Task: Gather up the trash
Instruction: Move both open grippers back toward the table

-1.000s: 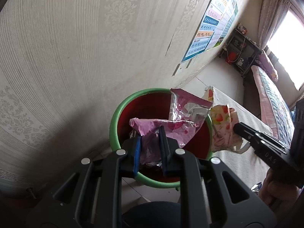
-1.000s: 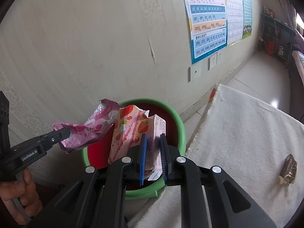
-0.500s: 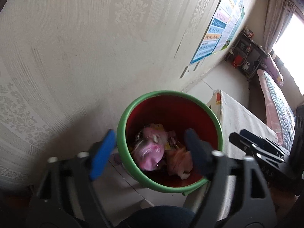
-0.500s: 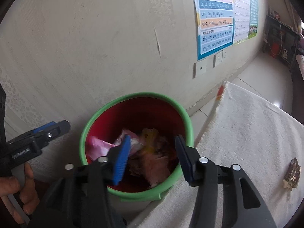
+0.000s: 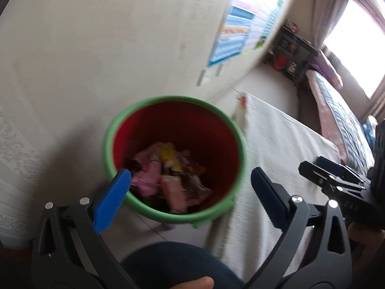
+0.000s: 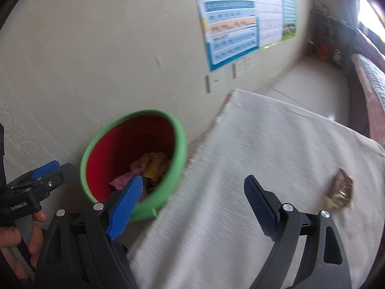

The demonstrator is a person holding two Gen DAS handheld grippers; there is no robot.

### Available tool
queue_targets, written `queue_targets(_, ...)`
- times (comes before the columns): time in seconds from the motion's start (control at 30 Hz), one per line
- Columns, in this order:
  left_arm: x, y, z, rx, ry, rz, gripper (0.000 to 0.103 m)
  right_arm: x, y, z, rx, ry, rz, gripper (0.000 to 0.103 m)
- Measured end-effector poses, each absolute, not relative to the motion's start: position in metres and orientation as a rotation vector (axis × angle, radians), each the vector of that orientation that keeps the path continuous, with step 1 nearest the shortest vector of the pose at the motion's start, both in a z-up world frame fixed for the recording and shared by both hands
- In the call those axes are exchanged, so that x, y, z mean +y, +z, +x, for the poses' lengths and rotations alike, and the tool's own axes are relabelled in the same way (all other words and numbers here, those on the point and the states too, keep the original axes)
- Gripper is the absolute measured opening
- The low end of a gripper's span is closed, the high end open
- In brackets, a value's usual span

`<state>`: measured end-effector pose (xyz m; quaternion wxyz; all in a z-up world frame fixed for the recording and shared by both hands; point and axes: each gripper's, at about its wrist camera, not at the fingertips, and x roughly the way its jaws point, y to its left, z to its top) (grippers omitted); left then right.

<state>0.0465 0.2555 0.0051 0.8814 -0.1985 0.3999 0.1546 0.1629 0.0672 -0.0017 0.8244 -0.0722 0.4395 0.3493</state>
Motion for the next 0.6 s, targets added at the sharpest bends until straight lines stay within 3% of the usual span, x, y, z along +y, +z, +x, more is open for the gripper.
queue_targets(0.6, 0.057, -0.01, 0.094, 0.949, -0.036, -0.291, 0.097, -0.163, 0.008, 0.176, 0.911, 0.403, -0.054, 0.087)
